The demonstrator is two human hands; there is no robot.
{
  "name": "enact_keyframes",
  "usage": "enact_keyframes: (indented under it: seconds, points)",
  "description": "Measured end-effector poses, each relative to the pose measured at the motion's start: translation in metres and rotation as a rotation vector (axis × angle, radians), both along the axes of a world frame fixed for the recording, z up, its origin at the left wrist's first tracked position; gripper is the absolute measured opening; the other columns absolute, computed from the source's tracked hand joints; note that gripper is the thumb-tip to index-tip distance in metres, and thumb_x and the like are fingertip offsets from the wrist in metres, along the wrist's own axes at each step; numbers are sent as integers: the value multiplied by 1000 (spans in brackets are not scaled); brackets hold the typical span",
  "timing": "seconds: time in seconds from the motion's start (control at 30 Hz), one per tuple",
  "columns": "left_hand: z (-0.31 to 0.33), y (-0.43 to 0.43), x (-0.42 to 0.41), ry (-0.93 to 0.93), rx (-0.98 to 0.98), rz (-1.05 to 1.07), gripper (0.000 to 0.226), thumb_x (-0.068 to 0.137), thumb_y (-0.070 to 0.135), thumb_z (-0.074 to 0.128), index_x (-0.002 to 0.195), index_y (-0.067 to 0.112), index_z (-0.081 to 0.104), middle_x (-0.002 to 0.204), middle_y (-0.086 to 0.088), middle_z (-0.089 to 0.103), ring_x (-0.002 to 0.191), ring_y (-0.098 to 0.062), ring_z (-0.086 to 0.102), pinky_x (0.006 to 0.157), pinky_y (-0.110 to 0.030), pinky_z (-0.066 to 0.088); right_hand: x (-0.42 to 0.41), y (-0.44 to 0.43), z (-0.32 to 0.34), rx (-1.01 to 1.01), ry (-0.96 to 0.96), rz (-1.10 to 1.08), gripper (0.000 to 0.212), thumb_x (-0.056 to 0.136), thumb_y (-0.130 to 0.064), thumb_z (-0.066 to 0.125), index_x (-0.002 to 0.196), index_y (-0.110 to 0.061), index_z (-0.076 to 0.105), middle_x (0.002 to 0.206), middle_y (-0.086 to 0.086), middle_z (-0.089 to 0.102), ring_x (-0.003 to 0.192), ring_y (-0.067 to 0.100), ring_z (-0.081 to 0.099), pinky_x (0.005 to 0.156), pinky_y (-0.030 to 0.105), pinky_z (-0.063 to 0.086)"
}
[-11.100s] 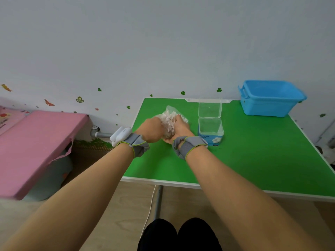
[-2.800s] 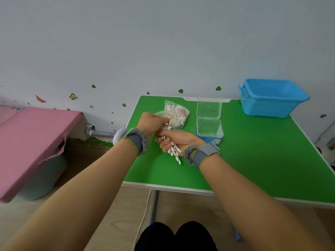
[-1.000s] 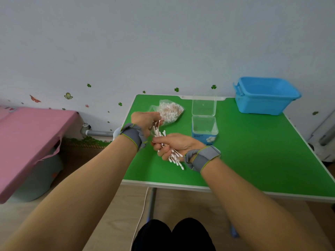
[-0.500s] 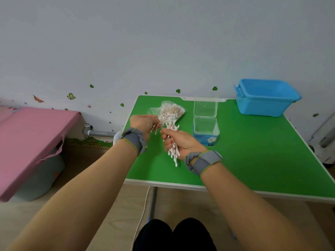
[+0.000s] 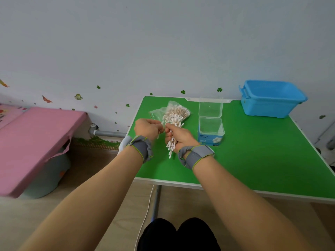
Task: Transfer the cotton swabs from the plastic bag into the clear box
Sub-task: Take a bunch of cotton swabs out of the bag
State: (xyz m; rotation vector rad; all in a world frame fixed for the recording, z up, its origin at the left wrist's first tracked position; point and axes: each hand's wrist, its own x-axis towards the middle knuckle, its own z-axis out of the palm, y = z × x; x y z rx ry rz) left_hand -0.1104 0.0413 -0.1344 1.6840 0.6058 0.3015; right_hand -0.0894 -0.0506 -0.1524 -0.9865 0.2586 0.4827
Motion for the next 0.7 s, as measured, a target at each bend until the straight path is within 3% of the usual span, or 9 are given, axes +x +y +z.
enact_keyframes:
  seconds: [0.1, 0.2, 0.33, 0.53, 0.7]
  points:
    - [4, -3, -4, -16, -68, 1, 12, 77, -9, 66, 71, 0, 63, 67, -16, 61, 68, -30, 64, 83, -44, 56, 5, -1, -1, -13, 0, -19, 32, 95, -6, 52, 64, -5, 45, 40, 0, 47, 25, 2, 36, 28, 11, 29]
    - [8, -4, -8, -43, -104, 17, 19, 78, -11, 65, 66, 3, 60, 66, -16, 60, 62, -25, 60, 82, -44, 55, 8, 1, -1, -38, -4, -58, 32, 95, -6, 51, 64, -5, 46, 57, 5, 45, 24, 2, 36, 28, 12, 29]
    - [12, -9, -14, -125, -106, 2, 5, 81, -9, 63, 81, -4, 64, 69, -16, 62, 67, -27, 61, 82, -43, 55, 7, 0, -1, -60, -37, -113, 30, 95, -8, 53, 66, -4, 48, 62, 7, 45, 26, 3, 38, 30, 13, 31]
    - [13, -17, -13, -170, 15, -60, 12, 82, -2, 65, 93, -4, 69, 79, -18, 67, 71, -26, 62, 81, -44, 58, -2, -6, -6, 31, -41, -22, 31, 94, -27, 58, 68, -9, 52, 59, 0, 43, 29, 2, 35, 30, 14, 29]
    - [14, -18, -10, -170, -14, -163, 18, 83, -2, 64, 100, -5, 69, 72, -12, 66, 65, -21, 61, 76, -32, 57, -3, -17, -4, 164, -10, 141, 36, 96, -36, 51, 67, -14, 46, 43, -8, 40, 29, 0, 30, 29, 13, 26]
